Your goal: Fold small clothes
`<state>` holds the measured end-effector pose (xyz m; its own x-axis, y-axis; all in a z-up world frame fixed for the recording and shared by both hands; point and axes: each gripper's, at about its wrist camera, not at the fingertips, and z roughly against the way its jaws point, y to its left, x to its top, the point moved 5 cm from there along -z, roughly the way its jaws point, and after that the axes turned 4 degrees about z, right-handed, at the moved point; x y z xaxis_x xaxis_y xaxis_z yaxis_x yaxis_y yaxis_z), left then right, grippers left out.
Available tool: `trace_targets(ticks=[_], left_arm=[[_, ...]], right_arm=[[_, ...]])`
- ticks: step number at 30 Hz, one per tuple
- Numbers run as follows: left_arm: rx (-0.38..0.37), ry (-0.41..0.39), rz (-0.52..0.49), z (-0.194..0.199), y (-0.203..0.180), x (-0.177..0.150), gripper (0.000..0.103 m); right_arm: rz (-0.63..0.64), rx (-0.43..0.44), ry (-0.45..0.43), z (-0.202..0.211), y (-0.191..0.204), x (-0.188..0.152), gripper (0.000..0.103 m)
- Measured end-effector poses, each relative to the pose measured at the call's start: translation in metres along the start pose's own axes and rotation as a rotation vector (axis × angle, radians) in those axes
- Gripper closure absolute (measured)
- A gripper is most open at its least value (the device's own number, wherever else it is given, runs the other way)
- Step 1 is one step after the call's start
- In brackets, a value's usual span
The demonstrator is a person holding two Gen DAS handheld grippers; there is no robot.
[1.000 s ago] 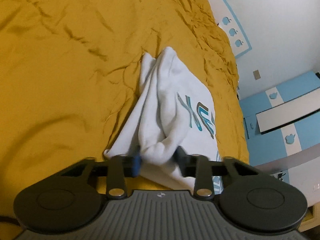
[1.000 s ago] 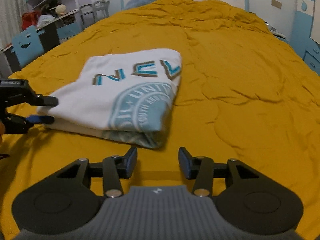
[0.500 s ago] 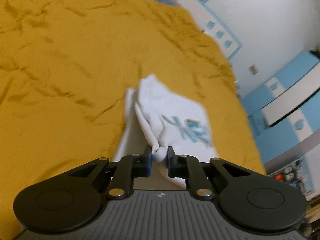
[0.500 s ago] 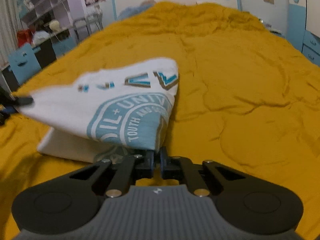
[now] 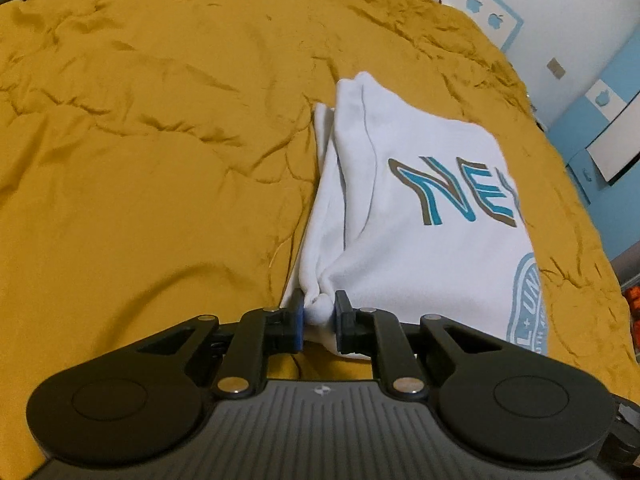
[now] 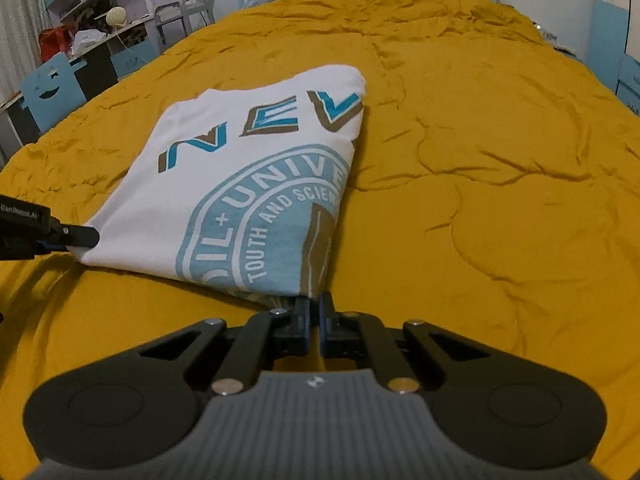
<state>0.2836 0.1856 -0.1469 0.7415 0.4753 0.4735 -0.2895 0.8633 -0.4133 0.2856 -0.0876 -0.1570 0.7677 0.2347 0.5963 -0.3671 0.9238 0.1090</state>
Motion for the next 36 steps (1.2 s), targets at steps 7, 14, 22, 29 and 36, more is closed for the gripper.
trace_targets(ticks=[7,14,22,29,36], left_arm=[[0.132,-0.013,-0.115,0.006,-0.018,-0.011,0.085],[0.141,0.03,-0.084,0.011,-0.007,-0.012,0.083],[0.167,-0.006,-0.097,0.042,-0.015,-0.005,0.082],[0.057,-0.102,-0.092,0.049,-0.025,0.033,0.063],[-0.028,-0.136,-0.144,0.01,-0.033,0.068,0.032]], right_arm=[[-0.007,0.002,0.017,-0.002,-0.003,0.001,0.103],[-0.033,0.018,0.03,0.003,-0.006,-0.003,0.103],[-0.083,0.054,0.016,0.026,-0.022,0.0,0.103],[-0.201,0.098,-0.043,0.035,-0.043,0.025,0.075],[-0.266,0.16,-0.06,0.012,-0.056,0.045,0.065]])
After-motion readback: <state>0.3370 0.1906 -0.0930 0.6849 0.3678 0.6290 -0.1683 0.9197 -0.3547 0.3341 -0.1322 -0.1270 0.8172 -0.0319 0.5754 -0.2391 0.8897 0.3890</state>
